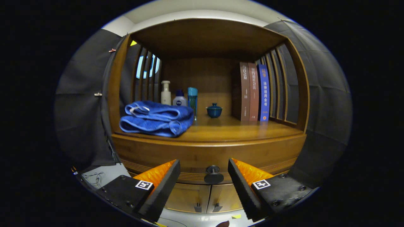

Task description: Pull open the drawer, take out the items inside it, and place them on the countertop above the cabinet.

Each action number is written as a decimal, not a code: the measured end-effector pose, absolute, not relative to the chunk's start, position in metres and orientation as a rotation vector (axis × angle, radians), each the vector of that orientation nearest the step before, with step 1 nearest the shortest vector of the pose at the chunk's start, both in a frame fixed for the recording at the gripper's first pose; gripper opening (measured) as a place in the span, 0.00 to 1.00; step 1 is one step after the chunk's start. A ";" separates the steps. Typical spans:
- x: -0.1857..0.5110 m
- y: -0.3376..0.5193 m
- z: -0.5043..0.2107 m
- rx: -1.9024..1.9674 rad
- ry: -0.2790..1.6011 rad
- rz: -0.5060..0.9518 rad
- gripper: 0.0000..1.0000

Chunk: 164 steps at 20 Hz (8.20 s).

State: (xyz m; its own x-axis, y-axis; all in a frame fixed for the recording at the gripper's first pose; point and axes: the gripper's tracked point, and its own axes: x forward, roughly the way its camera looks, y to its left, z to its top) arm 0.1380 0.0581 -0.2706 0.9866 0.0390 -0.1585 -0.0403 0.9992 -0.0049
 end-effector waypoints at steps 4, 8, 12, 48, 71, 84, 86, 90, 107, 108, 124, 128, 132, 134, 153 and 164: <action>0.155 0.038 -0.303 0.077 0.214 -0.031 0.69; 0.167 0.037 -0.309 0.087 0.230 -0.014 0.51; 0.159 0.037 -0.309 0.068 0.255 -0.002 0.34; -0.019 0.011 -0.246 0.078 0.376 -0.031 0.99; 0.121 0.029 -0.337 -0.106 1.270 0.088 0.83; 0.113 0.016 -0.320 -0.003 1.240 0.041 0.28; 0.117 0.013 -0.305 0.017 1.180 0.047 0.28; 0.122 0.008 -0.268 0.051 1.066 0.019 0.28; 0.253 0.002 -0.194 0.141 1.008 -0.004 0.28; 0.267 0.002 -0.196 0.116 1.009 -0.007 0.28; 0.319 0.019 -0.239 -0.022 1.138 0.040 0.52; 0.324 0.018 -0.227 -0.050 1.083 0.041 0.91; 0.313 0.019 -0.215 -0.023 1.036 0.041 1.00; 0.305 0.024 -0.207 -0.016 0.997 0.064 1.00; 0.157 0.073 -0.124 0.074 0.259 0.164 1.00; 0.049 0.043 -0.157 -0.021 -0.039 0.084 1.00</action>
State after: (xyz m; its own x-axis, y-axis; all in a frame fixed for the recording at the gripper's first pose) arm 0.0490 0.0432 -0.1569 0.9957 0.0846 0.0384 -0.0837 0.9962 -0.0227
